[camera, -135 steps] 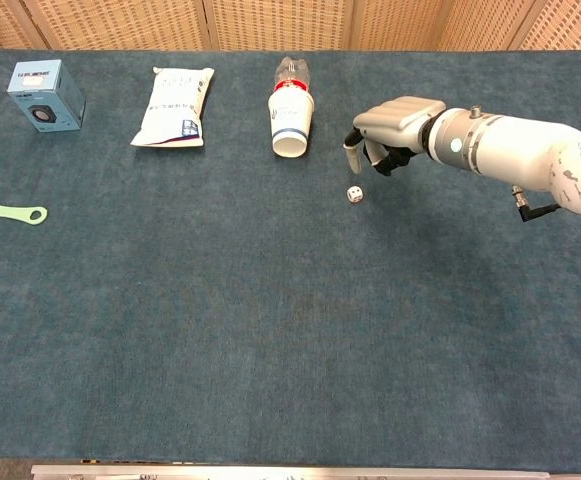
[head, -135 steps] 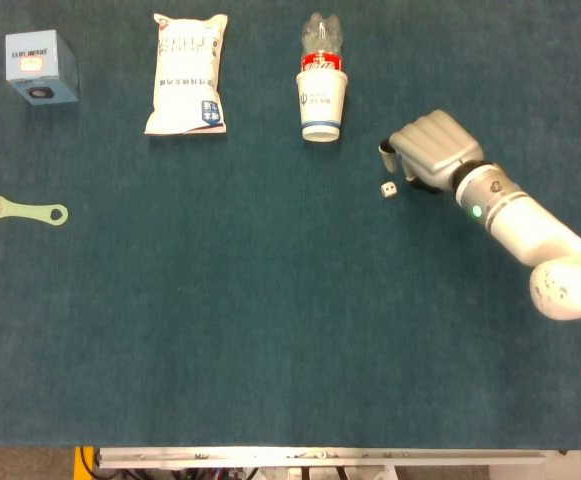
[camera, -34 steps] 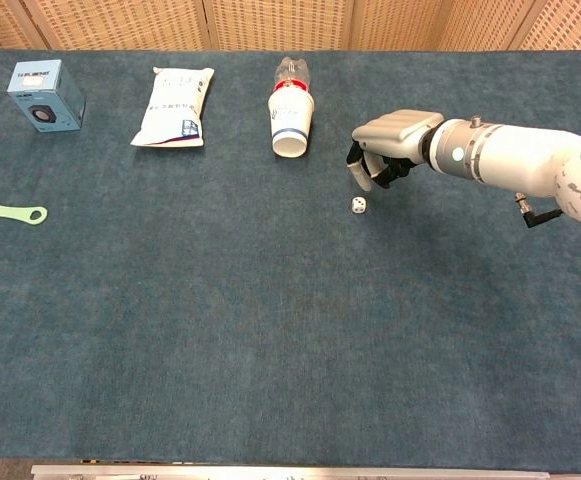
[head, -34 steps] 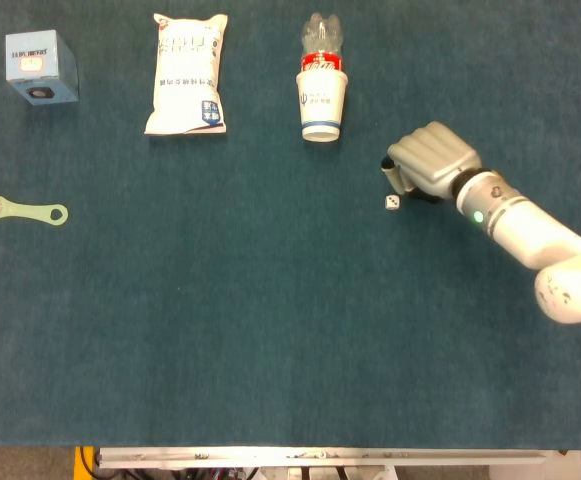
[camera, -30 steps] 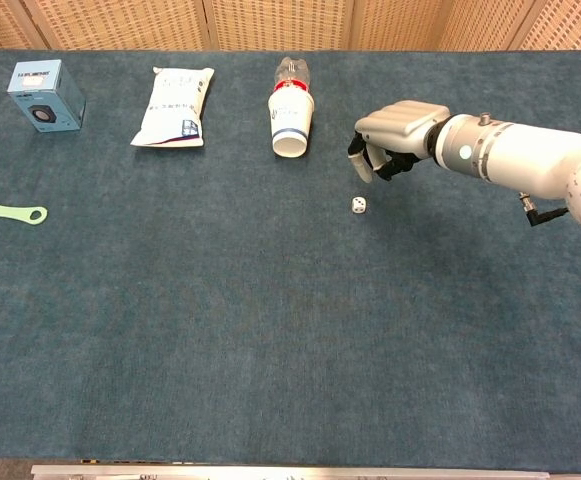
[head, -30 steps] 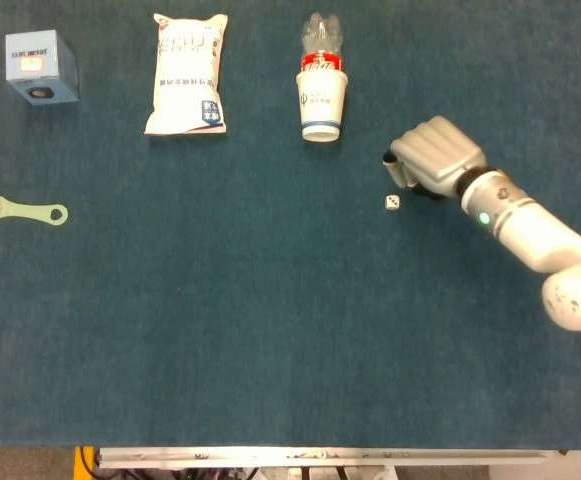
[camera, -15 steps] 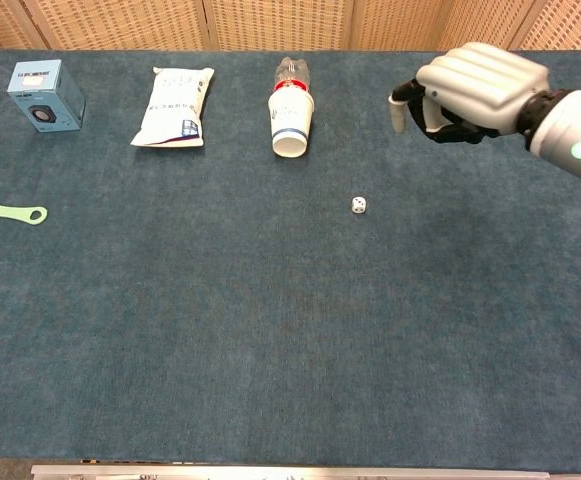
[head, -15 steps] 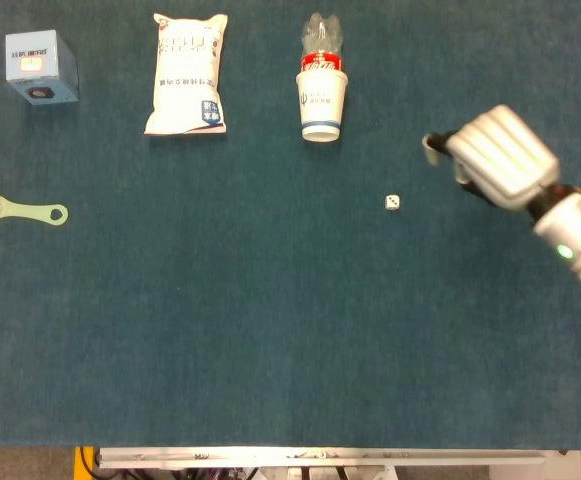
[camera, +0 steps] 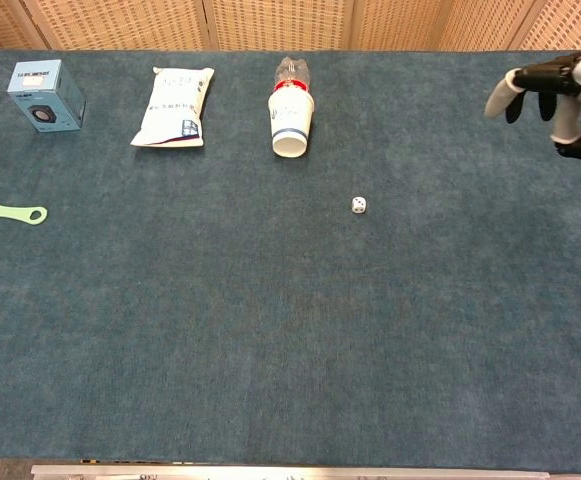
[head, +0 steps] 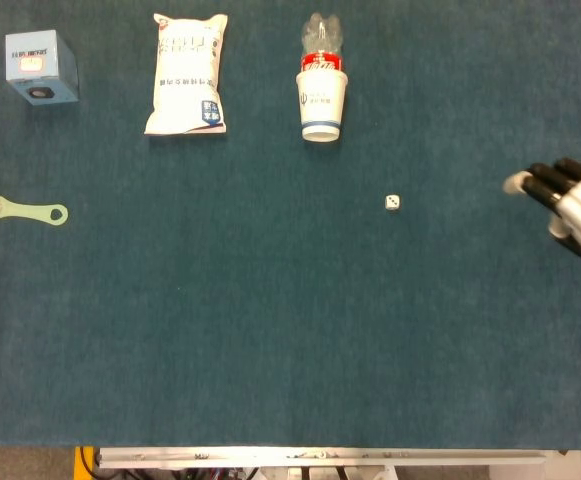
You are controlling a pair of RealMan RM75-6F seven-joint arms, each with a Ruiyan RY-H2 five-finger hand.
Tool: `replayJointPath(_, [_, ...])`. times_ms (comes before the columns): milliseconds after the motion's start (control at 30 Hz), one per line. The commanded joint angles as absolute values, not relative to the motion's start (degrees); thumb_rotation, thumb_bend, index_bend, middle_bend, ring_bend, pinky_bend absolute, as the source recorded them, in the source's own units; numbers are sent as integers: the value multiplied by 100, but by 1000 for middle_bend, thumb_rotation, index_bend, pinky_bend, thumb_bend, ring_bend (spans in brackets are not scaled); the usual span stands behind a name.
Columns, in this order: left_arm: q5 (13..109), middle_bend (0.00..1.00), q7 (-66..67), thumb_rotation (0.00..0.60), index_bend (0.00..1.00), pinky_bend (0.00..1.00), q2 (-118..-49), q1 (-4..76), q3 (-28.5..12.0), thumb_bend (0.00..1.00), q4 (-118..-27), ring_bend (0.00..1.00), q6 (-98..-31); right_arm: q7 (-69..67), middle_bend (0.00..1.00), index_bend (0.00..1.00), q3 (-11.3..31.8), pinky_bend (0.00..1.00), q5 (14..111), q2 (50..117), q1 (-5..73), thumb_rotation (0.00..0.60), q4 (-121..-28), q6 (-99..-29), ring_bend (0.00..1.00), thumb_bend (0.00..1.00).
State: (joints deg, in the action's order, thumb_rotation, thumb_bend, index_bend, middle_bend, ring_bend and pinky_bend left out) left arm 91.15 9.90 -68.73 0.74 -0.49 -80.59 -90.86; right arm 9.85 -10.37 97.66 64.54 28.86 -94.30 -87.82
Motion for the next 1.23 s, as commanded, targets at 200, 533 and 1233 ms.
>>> replayJointPath(200, [9173, 392, 1274, 600, 452, 513, -6777, 152, -111, 89, -8531, 400, -9120, 1061, 458, 390, -927, 689, 10211, 6775, 1900, 600, -8547, -9940, 470, 851])
replayJointPath(533, [8967, 392, 1393, 600, 452, 513, -6761, 194, -278, 89, -8865, 400, -9137, 483, 412, 384, -328, 527, 9533, 7161, 1112, 600, -7855, -10663, 395, 673])
replayJointPath(1233, [8543, 392, 1345, 600, 454, 513, -6828, 412, -353, 89, -8677, 400, -8615, -944, 403, 384, 220, 500, 9264, 7114, 595, 600, -7372, -10770, 383, 649])
